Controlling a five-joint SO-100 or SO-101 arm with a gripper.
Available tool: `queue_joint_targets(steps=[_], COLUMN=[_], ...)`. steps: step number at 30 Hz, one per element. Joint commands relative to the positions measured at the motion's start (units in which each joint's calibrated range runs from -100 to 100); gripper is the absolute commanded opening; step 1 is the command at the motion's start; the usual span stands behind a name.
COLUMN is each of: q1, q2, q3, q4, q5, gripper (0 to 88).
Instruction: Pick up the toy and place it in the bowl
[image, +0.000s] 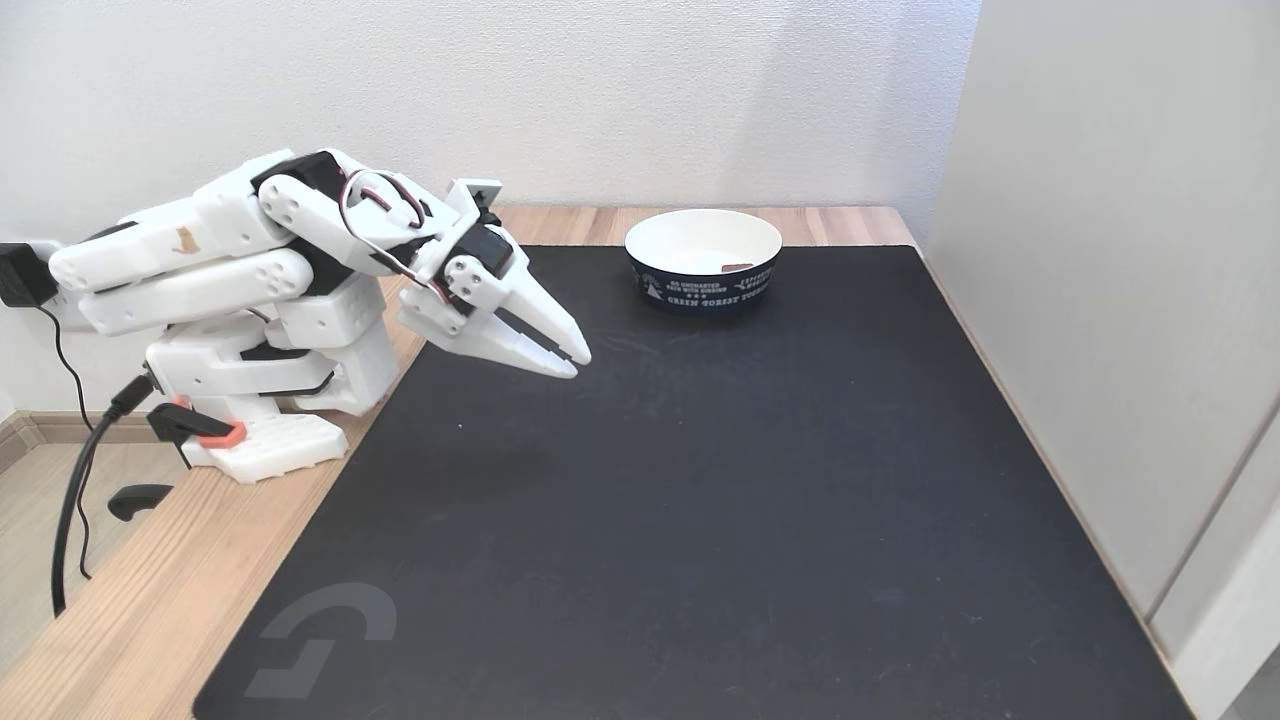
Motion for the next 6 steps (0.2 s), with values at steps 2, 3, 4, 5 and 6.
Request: queue_joint_targets(steps=[2, 3, 4, 5, 6], q1=[0.1, 0.1, 0.1, 0.1, 0.1], q2=[-0.67, -0.67, -0.67, -0.67, -0.67], q3=[0.6, 0.6, 0.6, 0.6, 0.6], q4=[-0.31, -0.31, -0.31, -0.31, -0.31], q5=[0.06, 0.06, 0.06, 0.06, 0.06], gripper=[2.5, 2.5, 2.5, 2.5, 2.5])
